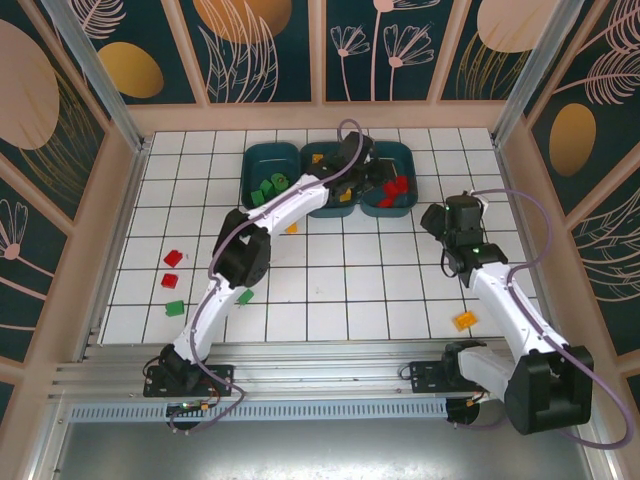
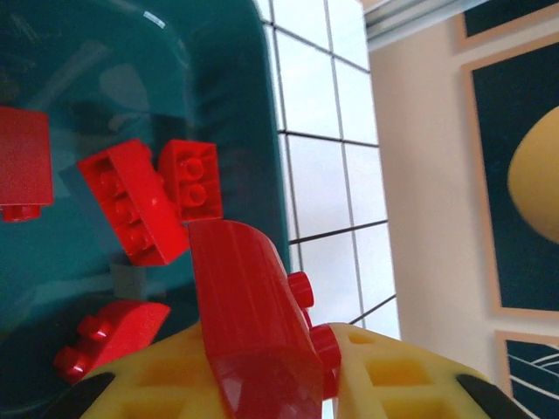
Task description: Sort the legos into containers by color
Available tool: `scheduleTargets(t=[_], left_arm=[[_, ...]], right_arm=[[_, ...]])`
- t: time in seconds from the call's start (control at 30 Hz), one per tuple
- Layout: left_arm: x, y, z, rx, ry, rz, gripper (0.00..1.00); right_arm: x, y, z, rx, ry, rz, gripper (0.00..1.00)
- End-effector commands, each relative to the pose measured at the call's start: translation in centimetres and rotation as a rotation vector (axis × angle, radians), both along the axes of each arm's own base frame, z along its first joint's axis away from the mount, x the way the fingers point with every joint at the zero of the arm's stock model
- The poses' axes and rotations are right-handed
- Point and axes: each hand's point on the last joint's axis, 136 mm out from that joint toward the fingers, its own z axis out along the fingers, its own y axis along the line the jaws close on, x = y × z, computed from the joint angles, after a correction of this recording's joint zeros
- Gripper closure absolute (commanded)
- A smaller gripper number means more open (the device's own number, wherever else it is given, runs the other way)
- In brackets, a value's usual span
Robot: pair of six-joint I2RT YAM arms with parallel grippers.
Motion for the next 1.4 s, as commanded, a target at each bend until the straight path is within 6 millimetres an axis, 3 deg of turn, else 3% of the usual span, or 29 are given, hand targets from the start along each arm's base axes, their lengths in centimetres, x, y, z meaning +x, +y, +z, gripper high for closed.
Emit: scheduleTargets(t=[0.0, 0.13, 0.3, 0.5, 0.6, 0.67, 0.8, 0.9, 1.0, 1.13, 1.23, 1.37], left_arm=[[0.2, -0.5, -0.8, 0.010, -0.007, -0.057, 0.70], [0.7, -1.1, -0.6, 0.001, -0.039, -0.073, 0.54], [0.5, -1.3, 2.3, -0.022, -0.105, -0.108, 0.36], [-2.1, 0.7, 10.9, -0.063, -0.263, -0.151, 0.29], [-5.3, 3.7, 15.4, -0.121, -0.344, -0.127, 0.23], [-7.6, 6.3, 16.6, -0.134, -0.365, -0.103, 0.20], [-11.1, 12.2, 14.7, -0.147, -0.301, -0.027, 0.18], [-12.8, 17.6, 11.0, -0.213, -0.206, 0.036, 0.17], [-15.0, 21.9, 7.4, -0.155, -0.154, 0.081, 0.16], [-17.9, 25.8, 5.2, -0.029, -0.146, 0.133, 0.11], [-18.8, 28.1, 5.4, -0.024, -0.154, 0.187, 0.09], [-19.4, 29.4, 5.6, -0.016, -0.162, 0.214, 0.09]], right_arm=[[-0.9, -0.5, -0.4, -0.005, 0.019, -0.016, 0.28], [-1.4, -0.9, -0.2, -0.018, 0.027, -0.024, 0.27], [-2.3, -2.1, 0.5, -0.024, 0.034, -0.086, 0.18], [-4.4, -5.7, -0.4, 0.052, 0.101, -0.247, 0.05], [-5.5, -8.0, -1.2, 0.131, 0.156, -0.327, 0.04], [-6.3, -9.6, -1.8, 0.180, 0.187, -0.394, 0.04], [-8.4, -12.1, -3.7, 0.254, 0.261, -0.529, 0.04], [-9.6, -12.8, -6.0, 0.297, 0.335, -0.576, 0.04], [-10.6, -12.6, -8.6, 0.324, 0.432, -0.597, 0.05], [-12.5, -11.2, -10.8, 0.364, 0.536, -0.609, 0.08], [-13.8, -10.5, -11.1, 0.397, 0.579, -0.651, 0.09], [-15.4, -9.7, -11.5, 0.384, 0.669, -0.664, 0.08]])
